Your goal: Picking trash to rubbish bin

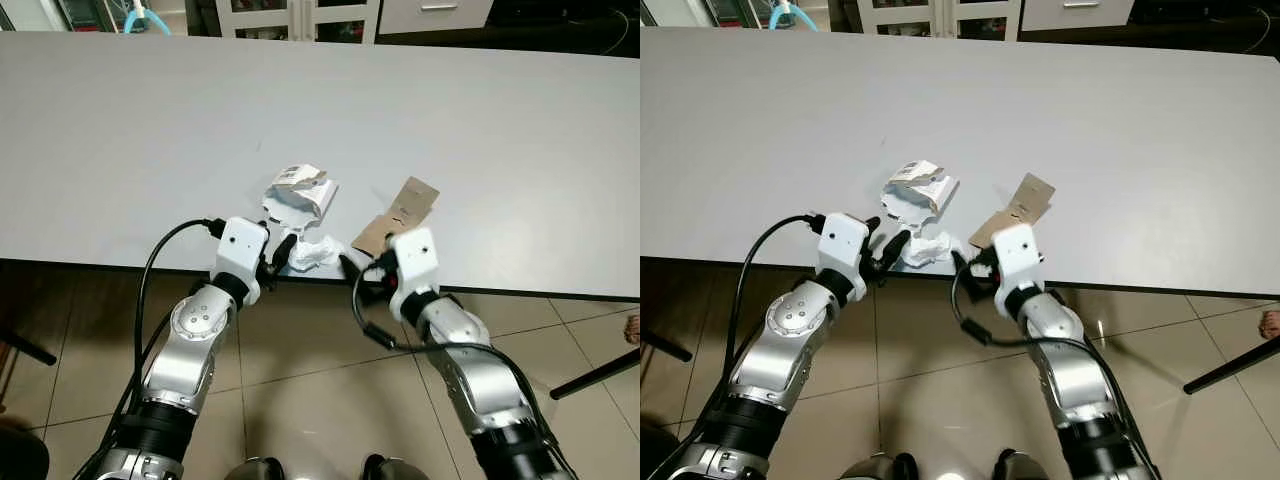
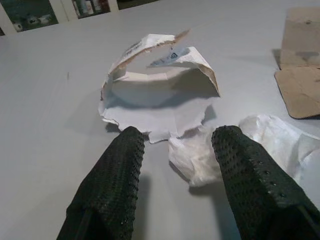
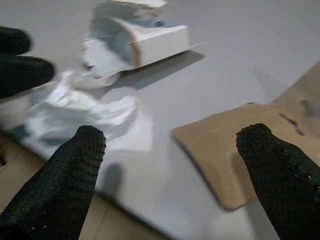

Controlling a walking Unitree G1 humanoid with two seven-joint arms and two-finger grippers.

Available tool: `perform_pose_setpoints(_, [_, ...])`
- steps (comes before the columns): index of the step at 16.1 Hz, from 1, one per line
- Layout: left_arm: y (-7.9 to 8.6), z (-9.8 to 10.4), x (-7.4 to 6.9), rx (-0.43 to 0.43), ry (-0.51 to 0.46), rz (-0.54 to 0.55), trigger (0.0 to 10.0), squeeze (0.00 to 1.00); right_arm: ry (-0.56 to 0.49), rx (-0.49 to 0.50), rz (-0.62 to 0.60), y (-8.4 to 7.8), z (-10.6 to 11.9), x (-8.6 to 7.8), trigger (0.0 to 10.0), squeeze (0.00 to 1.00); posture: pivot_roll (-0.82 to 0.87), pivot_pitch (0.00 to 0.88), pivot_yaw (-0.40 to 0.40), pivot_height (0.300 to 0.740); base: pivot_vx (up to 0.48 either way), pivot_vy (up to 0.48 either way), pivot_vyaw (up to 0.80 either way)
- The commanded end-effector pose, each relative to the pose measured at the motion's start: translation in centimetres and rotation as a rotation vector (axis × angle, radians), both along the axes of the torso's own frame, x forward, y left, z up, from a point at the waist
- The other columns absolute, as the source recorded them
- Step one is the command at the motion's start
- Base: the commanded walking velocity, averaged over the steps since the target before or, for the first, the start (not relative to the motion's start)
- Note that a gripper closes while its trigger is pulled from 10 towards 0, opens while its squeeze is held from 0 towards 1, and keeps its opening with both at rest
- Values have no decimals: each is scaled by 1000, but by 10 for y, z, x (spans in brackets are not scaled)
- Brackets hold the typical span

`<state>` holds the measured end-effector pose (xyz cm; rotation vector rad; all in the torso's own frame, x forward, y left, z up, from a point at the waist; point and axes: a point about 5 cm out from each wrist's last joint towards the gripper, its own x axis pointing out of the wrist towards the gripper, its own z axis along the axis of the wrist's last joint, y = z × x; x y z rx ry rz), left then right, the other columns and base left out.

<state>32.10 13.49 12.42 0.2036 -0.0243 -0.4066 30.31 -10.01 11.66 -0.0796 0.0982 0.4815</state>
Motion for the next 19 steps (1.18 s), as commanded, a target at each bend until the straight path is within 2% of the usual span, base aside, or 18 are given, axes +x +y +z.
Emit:
perform_pose_setpoints(1, [1, -2, 0, 10, 4, -25, 10000, 0, 5, 1, 52, 3, 3, -5, 10000, 0, -46, 159, 3, 740, 0, 0, 0])
perform_pose_setpoints(8, [-2, -8, 1, 53, 18, -141, 10000, 0, 20, 0, 153, 8, 6, -13, 10000, 0, -52, 146, 2, 740, 0, 0, 0])
perform_pose_setpoints(13, [-5, -16, 7, 88, 37, -172, 10000, 0, 28, 2, 167, 9, 7, -16, 10000, 0, -60, 151, -1, 740, 0, 0, 0])
perform_pose_setpoints(19, [-16, -31, 6, 65, 90, -207, 10000, 0, 50, 24, 187, 14, 6, -29, 10000, 0, -70, 195, -4, 740, 0, 0, 0])
